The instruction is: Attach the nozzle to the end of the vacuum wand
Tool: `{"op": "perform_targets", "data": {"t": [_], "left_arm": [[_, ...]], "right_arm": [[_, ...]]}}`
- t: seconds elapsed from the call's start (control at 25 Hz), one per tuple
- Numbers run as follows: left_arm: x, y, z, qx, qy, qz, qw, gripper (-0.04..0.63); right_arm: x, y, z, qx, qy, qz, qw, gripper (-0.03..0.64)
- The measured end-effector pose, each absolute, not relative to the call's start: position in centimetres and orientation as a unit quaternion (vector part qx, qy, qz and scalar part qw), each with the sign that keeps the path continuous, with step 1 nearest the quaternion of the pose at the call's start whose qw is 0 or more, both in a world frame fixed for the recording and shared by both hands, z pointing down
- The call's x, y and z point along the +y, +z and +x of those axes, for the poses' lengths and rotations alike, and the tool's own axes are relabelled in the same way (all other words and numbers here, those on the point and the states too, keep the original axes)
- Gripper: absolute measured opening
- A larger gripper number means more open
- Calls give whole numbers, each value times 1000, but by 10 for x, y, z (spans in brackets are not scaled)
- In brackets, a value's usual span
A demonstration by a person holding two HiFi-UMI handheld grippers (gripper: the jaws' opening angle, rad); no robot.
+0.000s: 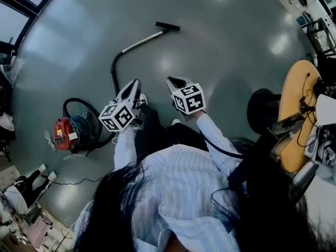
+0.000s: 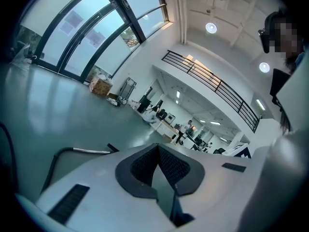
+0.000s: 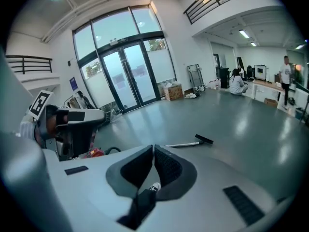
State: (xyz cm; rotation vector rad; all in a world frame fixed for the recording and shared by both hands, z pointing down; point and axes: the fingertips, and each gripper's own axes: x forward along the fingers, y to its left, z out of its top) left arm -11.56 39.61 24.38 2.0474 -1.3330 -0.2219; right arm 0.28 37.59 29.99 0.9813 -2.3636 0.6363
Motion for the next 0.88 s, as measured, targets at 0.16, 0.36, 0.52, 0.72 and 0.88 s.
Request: {"op": "perform_targets", "data": {"t": [0.16, 0.36, 0.52, 0.72, 0.88], "left_arm": [[439, 251, -81, -526, -81, 776, 338, 6], [472, 246, -54, -537, -70, 772, 334, 6], [479, 238, -38, -536, -65, 774, 330, 6], [477, 241, -22, -534, -48, 782, 317, 6], [477, 239, -11, -532, -50, 784, 316, 6]], "right_arm": [[405, 301, 33, -878, 231, 341, 245, 18], [433, 297, 52, -886, 232, 323, 237, 18], [441, 293, 63, -887, 240, 326, 222, 18], [441, 295, 75, -886, 259, 332, 197, 18], [442, 288, 81, -890, 245, 330, 200, 18]]}}
